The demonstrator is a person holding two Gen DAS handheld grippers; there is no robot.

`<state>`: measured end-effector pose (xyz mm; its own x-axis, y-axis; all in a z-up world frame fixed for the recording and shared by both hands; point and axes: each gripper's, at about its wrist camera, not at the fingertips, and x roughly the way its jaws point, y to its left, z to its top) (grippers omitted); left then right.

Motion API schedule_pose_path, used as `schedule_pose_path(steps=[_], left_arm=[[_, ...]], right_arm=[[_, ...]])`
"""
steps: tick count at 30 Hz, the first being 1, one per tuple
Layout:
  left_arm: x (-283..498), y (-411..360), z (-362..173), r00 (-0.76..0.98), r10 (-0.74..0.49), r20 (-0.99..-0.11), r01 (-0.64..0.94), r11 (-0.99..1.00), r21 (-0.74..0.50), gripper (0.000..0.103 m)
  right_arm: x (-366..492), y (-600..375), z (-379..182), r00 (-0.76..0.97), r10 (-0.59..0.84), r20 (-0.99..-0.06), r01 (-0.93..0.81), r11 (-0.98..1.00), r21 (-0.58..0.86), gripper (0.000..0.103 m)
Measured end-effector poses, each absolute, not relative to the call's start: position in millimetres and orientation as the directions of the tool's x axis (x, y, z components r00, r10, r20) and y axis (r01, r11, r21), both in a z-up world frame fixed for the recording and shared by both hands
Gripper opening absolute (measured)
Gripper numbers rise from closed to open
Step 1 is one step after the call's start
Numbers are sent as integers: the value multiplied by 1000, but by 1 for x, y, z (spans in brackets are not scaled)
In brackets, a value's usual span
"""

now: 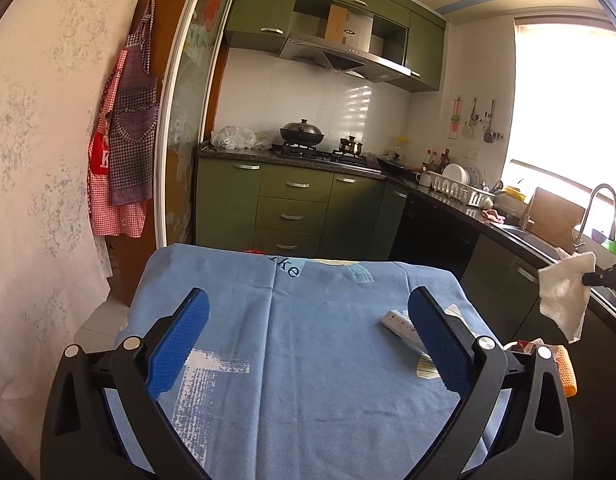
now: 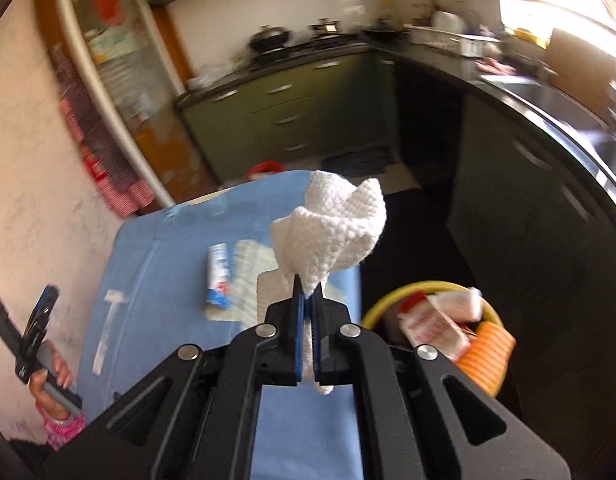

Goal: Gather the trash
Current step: 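Carry the paper towel over the bin and open the right tool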

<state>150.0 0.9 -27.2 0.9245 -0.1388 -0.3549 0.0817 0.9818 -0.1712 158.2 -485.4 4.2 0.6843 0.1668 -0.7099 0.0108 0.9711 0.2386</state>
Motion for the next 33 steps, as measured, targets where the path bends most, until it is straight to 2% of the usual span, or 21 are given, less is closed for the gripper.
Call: schedule_pose_path(steps=[12,13,17,22,27,33], left_arm=[[153,-51,-20,905,-199,-377,173,980,-101,98],[154,-55,-20,903,-203,-379,179,979,-97,98],[157,-73,-18,892,-227,-391,211,974,-84,98],[162,-95,-20,873,-249,-420,251,967,-52,98],[168,-108,-25,842,-270,-467,282,958,-46,98],[174,-114,-27,824,-284,-490,297,953,-53,98]], right_arm=[[140,-595,-81,615,106,-781,297,887,354,6],[139,-600,-89,600,97,-794,319,882,348,7],[132,-615,-111,552,46,-833,371,881,294,31],[116,-614,-110,556,22,-831,366,891,269,43],[98,-610,-97,600,12,-800,345,899,272,46],[94,-624,-105,593,10,-805,376,881,288,46]])
